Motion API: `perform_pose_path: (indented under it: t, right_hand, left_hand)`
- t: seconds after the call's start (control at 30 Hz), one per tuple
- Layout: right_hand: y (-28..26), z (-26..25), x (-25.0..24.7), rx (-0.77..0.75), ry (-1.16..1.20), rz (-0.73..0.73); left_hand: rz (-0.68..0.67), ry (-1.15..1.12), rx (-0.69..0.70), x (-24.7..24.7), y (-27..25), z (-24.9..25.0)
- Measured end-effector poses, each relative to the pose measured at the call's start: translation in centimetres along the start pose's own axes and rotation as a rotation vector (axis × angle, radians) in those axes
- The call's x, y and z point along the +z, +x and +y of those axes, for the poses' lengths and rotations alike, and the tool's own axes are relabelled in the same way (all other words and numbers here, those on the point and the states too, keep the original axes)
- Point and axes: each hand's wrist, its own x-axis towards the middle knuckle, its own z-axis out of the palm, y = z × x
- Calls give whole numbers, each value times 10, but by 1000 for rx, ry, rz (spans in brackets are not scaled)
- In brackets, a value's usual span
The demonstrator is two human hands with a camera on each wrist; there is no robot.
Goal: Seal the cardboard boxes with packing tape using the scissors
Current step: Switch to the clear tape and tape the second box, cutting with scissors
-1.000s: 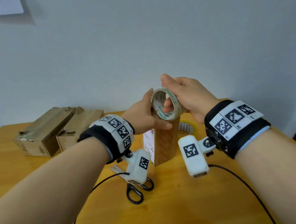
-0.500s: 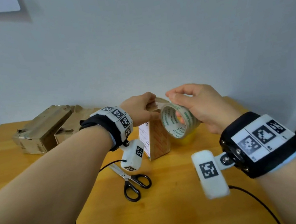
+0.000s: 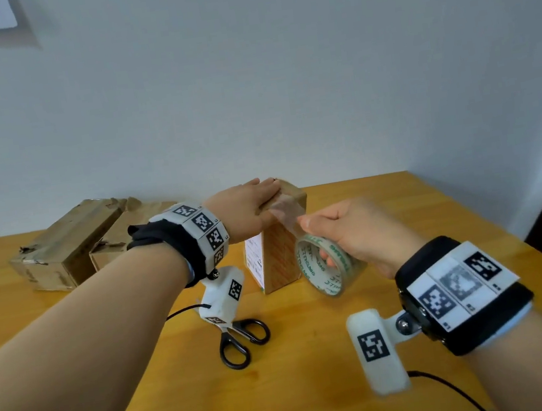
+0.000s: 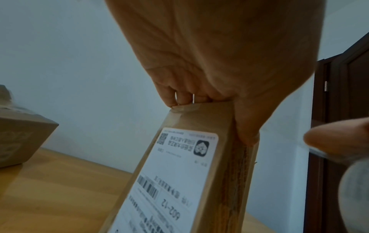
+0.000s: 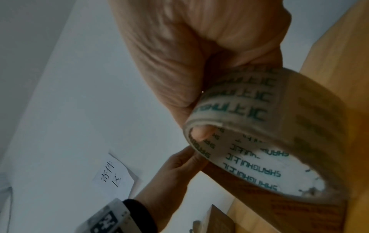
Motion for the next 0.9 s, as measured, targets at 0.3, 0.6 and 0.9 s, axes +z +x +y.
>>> perform_pose_path:
  t: [0.3, 0.6, 0.9]
  right_hand:
    - [9, 16, 21, 38, 21, 7]
    - [12, -31, -12, -129, 229, 15]
    - [26, 4, 18, 8, 160, -31]
  left_hand:
    - [16, -36, -18, -3, -6, 3]
    - [22, -563, -226, 3, -1, -12]
    - [-300, -807, -191, 39, -25, -36]
